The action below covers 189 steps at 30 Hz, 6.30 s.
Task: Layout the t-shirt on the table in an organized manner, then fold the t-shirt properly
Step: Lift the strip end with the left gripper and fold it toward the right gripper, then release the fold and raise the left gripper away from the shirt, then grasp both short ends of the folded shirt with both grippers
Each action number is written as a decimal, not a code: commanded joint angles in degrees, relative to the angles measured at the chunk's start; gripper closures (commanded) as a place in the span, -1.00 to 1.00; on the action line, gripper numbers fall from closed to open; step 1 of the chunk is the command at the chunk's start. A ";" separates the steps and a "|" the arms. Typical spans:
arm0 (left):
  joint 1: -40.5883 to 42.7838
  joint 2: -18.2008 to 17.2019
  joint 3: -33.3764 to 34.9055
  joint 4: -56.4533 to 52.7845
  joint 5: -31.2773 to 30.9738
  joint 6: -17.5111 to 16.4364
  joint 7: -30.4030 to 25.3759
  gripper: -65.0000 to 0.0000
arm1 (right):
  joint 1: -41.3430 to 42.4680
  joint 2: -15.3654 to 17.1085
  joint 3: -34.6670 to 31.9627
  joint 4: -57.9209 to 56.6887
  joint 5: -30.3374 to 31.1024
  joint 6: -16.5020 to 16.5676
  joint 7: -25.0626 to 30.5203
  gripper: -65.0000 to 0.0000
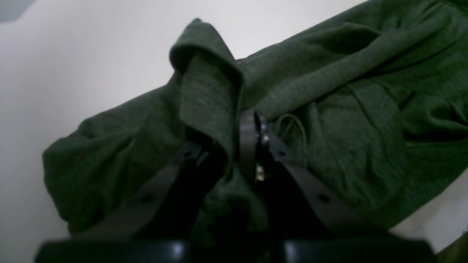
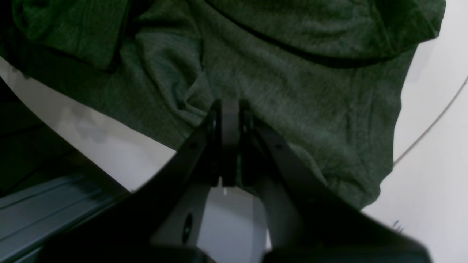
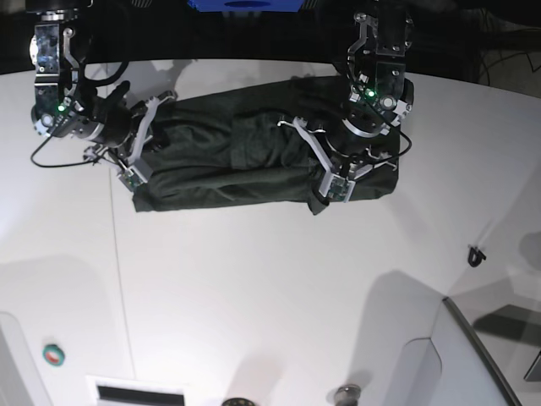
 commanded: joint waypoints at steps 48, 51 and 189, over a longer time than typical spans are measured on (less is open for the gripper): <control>4.54 -2.54 -2.59 9.19 -0.53 0.40 6.46 1.00 | 0.66 0.07 0.23 1.03 0.75 0.01 0.95 0.95; 4.54 -2.28 -2.41 8.31 -0.53 0.40 6.46 1.00 | 0.75 0.07 0.23 1.12 0.75 0.01 0.95 0.95; -7.51 -11.16 -9.97 -25.19 -13.19 -9.71 -8.22 -0.34 | 16.22 -1.69 7.00 -25.16 28.88 0.01 -15.14 0.98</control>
